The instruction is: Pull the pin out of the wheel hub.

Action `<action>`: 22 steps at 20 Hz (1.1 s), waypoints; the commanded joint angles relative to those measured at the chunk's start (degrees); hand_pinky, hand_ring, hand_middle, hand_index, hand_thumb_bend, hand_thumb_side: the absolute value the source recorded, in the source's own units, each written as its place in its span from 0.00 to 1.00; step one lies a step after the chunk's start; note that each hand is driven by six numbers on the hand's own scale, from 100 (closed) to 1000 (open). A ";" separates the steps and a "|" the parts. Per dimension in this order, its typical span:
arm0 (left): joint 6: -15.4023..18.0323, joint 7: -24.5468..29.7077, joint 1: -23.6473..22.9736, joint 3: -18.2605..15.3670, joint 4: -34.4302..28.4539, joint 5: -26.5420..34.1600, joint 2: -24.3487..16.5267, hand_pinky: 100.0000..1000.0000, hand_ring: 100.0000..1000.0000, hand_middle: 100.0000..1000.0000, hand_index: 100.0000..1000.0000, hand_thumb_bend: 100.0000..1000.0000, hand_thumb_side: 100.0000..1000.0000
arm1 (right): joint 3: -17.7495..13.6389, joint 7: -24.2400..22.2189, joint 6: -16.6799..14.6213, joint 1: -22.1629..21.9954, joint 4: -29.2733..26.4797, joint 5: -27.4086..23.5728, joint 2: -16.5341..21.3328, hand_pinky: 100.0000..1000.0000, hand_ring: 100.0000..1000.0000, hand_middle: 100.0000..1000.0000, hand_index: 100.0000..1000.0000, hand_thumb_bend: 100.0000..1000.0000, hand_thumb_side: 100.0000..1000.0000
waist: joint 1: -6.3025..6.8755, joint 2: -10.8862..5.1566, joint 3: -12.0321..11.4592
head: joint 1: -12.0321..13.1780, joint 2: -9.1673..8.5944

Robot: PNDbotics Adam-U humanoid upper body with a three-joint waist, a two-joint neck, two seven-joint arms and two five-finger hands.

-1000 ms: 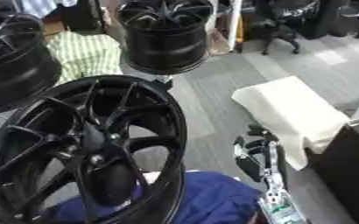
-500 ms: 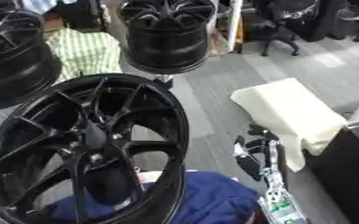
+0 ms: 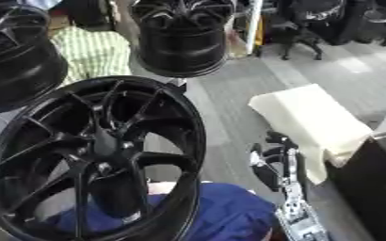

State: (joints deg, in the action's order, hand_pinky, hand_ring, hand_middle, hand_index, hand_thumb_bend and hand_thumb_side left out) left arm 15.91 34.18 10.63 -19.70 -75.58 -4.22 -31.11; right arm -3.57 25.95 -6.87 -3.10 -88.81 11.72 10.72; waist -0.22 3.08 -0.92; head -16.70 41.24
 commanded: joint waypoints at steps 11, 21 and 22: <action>-18.34 -14.71 -3.68 -4.43 -21.38 0.07 17.68 0.59 0.63 0.57 0.74 0.00 0.40 | -0.33 0.29 0.20 0.32 -1.16 -0.53 -0.30 0.44 0.48 0.61 0.74 0.06 0.01 | -1.09 -0.06 -0.54 | 1.33 0.91; -22.98 -16.79 -5.77 -1.76 -23.81 -2.98 22.16 0.58 0.61 0.55 0.74 0.00 0.39 | 0.12 0.10 0.38 0.54 -1.28 -0.58 -0.38 0.44 0.48 0.60 0.74 0.05 0.01 | -1.44 -0.08 -0.43 | 2.28 1.76; -23.02 -16.62 -5.85 -1.61 -23.70 -3.01 22.23 0.58 0.61 0.55 0.74 0.00 0.39 | 0.16 0.08 0.37 0.58 -1.29 -0.60 -0.39 0.44 0.48 0.60 0.74 0.05 0.01 | -1.44 -0.06 -0.35 | 2.51 1.94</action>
State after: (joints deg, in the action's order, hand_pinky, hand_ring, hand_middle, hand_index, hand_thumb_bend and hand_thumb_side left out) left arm -6.93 17.41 4.51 -21.64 -98.52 -6.91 -8.53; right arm -3.46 26.04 -6.57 -3.03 -88.84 11.35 9.81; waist -1.76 3.21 -1.32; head -14.49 42.84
